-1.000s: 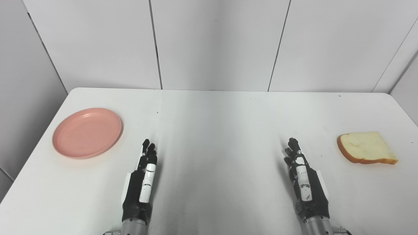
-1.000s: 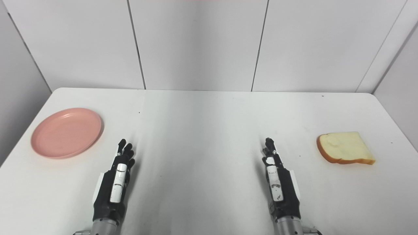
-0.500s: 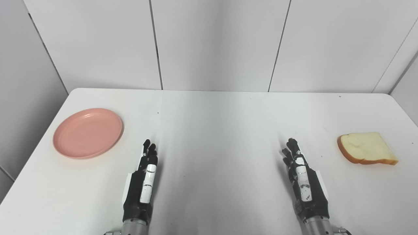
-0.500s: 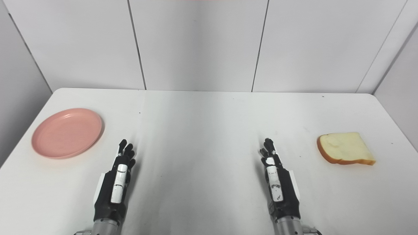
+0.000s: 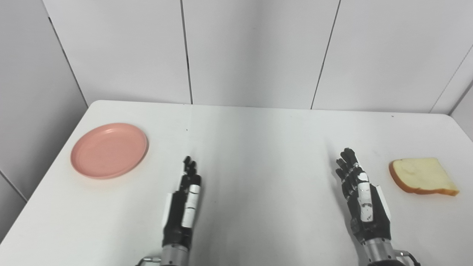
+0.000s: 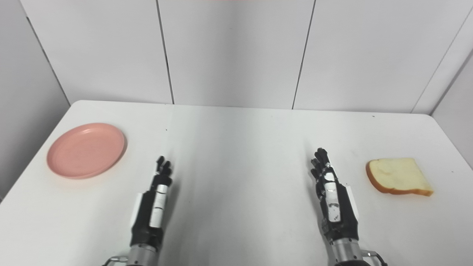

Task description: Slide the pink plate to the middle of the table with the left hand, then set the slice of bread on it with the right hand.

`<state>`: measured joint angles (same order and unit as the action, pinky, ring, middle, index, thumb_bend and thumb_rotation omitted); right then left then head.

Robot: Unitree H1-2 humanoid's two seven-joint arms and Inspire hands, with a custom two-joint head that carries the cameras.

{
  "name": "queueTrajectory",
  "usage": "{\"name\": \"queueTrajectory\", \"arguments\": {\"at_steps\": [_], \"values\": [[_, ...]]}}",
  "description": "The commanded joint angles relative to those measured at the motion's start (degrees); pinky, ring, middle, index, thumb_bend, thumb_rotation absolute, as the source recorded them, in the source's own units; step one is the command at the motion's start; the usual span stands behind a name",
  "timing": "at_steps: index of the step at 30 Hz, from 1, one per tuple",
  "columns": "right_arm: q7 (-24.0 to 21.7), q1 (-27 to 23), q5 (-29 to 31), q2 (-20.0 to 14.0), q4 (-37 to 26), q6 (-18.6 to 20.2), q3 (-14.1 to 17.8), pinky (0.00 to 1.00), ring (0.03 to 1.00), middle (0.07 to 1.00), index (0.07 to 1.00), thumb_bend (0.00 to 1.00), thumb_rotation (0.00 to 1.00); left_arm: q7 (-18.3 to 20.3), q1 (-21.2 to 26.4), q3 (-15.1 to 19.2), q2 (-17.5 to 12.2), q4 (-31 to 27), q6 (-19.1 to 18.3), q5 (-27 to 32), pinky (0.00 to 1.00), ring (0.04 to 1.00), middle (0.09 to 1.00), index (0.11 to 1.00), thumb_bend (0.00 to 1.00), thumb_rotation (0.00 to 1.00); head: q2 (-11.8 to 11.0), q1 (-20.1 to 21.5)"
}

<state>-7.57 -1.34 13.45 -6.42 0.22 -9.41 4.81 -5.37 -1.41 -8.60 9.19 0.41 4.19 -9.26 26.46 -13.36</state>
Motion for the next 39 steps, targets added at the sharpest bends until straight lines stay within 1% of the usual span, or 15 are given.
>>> {"name": "queueTrajectory", "arguments": {"at_steps": [1, 3, 6, 13, 16, 17, 18, 21, 24, 27, 30, 36, 39], "values": [[-1.52, 3.38, 0.74, -0.38, 7.82, -2.43, 0.65, 1.00, 0.976, 0.974, 0.959, 0.80, 0.98, -1.23, -1.32, -0.03, 0.10, 3.62, 2.27, -0.79, 1.00, 1.000, 1.000, 1.000, 0.62, 0.99, -1.01, -0.49], [-1.86, 3.15, 1.09, -0.37, 8.63, -2.69, 0.80, 1.00, 0.973, 0.977, 0.957, 0.80, 0.98, -1.27, -1.34, 0.17, 0.34, 4.24, 2.60, -0.78, 1.00, 1.000, 1.000, 1.000, 0.64, 0.98, -1.50, -0.62], [-2.03, 2.93, 1.06, -0.26, 9.27, -2.98, 0.90, 1.00, 0.972, 0.981, 0.961, 0.79, 0.99, -1.21, -1.34, 0.33, 0.41, 4.74, 2.96, -0.75, 1.00, 1.000, 1.000, 1.000, 0.65, 0.97, -2.07, -0.57], [-1.88, 2.80, 0.78, -0.03, 9.97, -3.67, 0.74, 1.00, 0.969, 0.975, 0.963, 0.77, 1.00, -1.33, -1.40, 0.39, 0.19, 5.73, 4.24, -0.73, 1.00, 1.000, 1.000, 1.000, 0.65, 0.98, -2.85, -0.19], [-1.93, 2.72, 0.71, -0.08, 10.34, -3.97, 0.63, 1.00, 0.967, 0.975, 0.963, 0.78, 0.99, -1.20, -1.36, 0.54, 0.20, 6.22, 4.69, -0.26, 1.00, 1.000, 1.000, 1.000, 0.65, 0.98, -3.03, -0.18], [-1.95, 2.67, 0.69, -0.09, 10.49, -4.07, 0.59, 1.00, 0.967, 0.975, 0.962, 0.79, 0.99, -1.17, -1.34, 0.57, 0.21, 6.34, 4.74, -0.17, 1.00, 1.000, 1.000, 1.000, 0.65, 0.97, -3.27, -0.14], [-1.97, 2.58, 0.64, -0.06, 10.83, -4.33, 0.54, 1.00, 0.968, 0.975, 0.962, 0.79, 0.99, -1.25, -1.27, 0.62, 0.15, 6.71, 5.00, -0.23, 1.00, 1.000, 1.000, 1.000, 0.65, 0.98, -3.96, -0.03], [-2.03, 2.46, 0.68, 0.02, 11.47, -4.83, 0.51, 1.00, 0.971, 0.975, 0.965, 0.79, 0.99, -1.54, -1.07, 0.67, -0.04, 7.73, 6.16, -0.59, 1.00, 1.000, 1.000, 1.000, 0.63, 0.98, -4.21, -0.01], [-1.91, 2.32, 0.42, 0.11, 12.05, -5.19, 0.44, 1.00, 0.971, 0.974, 0.964, 0.78, 0.99, -1.85, -0.80, 0.73, -0.21, 8.74, 7.15, -1.01, 1.00, 1.000, 1.000, 1.000, 0.62, 1.00, -5.06, 0.17], [-2.12, 2.12, 0.57, 0.17, 12.56, -5.38, 0.43, 1.00, 0.974, 0.972, 0.959, 0.78, 0.99, -1.70, -0.58, 0.86, -0.34, 9.32, 7.59, -0.70, 1.00, 1.000, 1.000, 1.000, 0.62, 1.00, -5.14, 0.30], [-2.18, 1.98, 0.94, 0.36, 12.63, -5.18, 0.50, 1.00, 0.973, 0.968, 0.952, 0.78, 0.97, -1.53, -0.60, 0.94, -0.47, 9.16, 7.00, -0.66, 1.00, 1.000, 1.000, 1.000, 0.63, 0.99, -5.14, 0.51], [-1.97, 1.99, 0.74, 0.65, 12.55, -5.07, 0.35, 1.00, 0.967, 0.965, 0.952, 0.78, 0.97, -1.44, -0.61, 1.09, -0.67, 9.46, 7.47, -0.52, 1.00, 1.000, 1.000, 1.000, 0.62, 0.99, -5.14, 0.70], [-1.59, 1.98, 0.08, 0.79, 12.58, -4.87, 0.13, 1.00, 0.961, 0.963, 0.950, 0.79, 0.97, -1.59, -0.47, 1.32, -0.80, 10.03, 8.49, -0.46, 1.00, 1.000, 1.000, 1.000, 0.61, 0.99, -5.42, 0.88]]}}
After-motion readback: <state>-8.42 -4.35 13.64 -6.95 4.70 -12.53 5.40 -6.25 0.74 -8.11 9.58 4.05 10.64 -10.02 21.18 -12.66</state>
